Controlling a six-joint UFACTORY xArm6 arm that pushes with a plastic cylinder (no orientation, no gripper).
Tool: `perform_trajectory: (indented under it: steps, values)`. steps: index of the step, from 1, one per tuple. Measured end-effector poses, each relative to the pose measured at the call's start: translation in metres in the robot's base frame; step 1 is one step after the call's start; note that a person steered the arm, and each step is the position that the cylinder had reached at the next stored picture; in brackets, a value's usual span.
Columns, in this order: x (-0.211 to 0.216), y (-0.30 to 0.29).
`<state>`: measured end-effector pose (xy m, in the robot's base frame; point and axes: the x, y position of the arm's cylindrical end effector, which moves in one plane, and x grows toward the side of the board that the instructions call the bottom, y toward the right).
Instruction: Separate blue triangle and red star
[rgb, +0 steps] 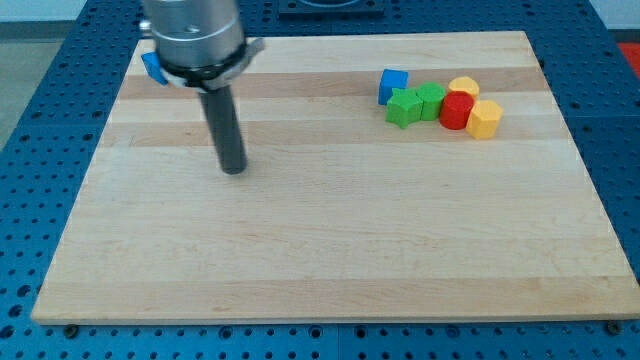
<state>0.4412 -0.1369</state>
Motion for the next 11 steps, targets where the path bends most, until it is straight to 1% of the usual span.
perform_trajectory:
  steps: [2, 3, 4, 5, 7, 8, 11]
  values:
    - [-0.007, -0.088]
    - [-0.030, -0.133]
    - [-0.105, -0.155]
    - [-0.173, -0.161]
    - [-0.180, -0.161]
    - [-0.180, -0.142]
    - [-0.187, -0.010]
